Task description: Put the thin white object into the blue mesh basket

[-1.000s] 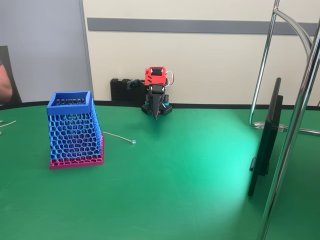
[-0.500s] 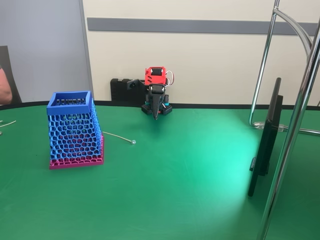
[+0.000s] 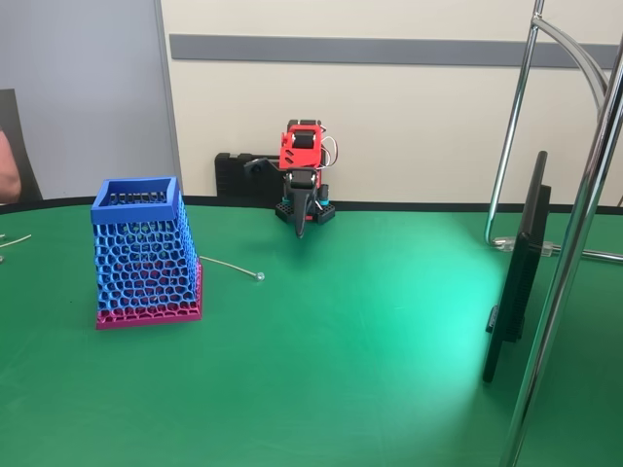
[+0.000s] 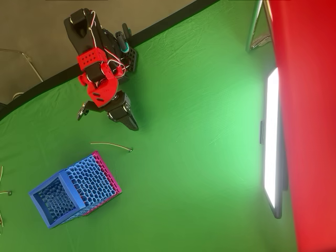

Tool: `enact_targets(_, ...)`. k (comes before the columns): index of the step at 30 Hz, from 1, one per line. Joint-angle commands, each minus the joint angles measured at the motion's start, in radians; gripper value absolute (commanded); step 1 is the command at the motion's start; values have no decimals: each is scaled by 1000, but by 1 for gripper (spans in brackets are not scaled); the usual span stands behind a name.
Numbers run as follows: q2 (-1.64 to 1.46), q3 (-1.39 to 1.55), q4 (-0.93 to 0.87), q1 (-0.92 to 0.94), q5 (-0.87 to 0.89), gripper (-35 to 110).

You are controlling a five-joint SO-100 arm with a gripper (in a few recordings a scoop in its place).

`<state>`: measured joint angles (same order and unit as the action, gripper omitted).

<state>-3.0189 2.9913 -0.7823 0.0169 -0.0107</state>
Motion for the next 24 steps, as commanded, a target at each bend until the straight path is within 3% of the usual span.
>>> enact_targets(1,83,-78,26,6,41,1)
enact_targets(24,851,-611,-69,179,318,1)
